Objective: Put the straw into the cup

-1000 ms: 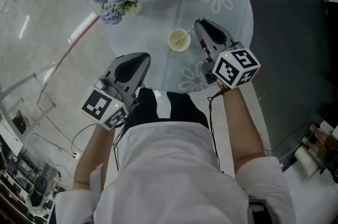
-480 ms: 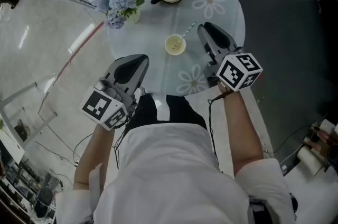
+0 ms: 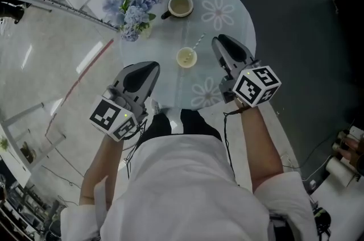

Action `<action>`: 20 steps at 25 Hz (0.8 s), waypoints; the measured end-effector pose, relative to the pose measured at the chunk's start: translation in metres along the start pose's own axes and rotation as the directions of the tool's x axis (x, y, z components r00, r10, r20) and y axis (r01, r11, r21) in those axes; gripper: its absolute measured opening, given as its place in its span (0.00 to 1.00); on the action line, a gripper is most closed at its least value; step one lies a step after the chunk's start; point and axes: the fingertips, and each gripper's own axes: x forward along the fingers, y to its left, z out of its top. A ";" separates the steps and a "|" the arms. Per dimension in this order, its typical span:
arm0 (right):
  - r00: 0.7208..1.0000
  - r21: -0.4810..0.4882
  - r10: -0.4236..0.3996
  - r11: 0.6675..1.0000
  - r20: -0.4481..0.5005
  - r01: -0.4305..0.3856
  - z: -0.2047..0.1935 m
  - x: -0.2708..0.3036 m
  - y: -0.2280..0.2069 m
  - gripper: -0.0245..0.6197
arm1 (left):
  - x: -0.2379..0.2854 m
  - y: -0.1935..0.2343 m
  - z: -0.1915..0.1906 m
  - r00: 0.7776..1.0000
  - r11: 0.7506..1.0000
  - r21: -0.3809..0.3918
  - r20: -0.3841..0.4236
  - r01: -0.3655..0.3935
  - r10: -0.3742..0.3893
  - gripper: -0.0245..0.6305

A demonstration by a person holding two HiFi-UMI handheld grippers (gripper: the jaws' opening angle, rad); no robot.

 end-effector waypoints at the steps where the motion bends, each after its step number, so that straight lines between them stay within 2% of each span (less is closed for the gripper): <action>1: 1.000 -0.002 0.000 1.000 0.006 0.000 0.003 -0.002 0.003 0.19 | 0.000 -0.001 0.003 1.000 1.000 0.006 0.003 0.005 -0.005 0.07; 11: 0.999 -0.031 0.001 1.000 0.046 0.001 0.027 -0.032 0.041 0.16 | -0.008 -0.011 0.029 0.998 0.998 0.041 0.024 0.051 -0.052 0.07; 20: 0.998 -0.049 0.001 0.999 0.065 0.002 0.032 -0.046 0.068 0.13 | -0.012 -0.016 0.041 0.994 0.993 0.068 0.034 0.097 -0.100 0.07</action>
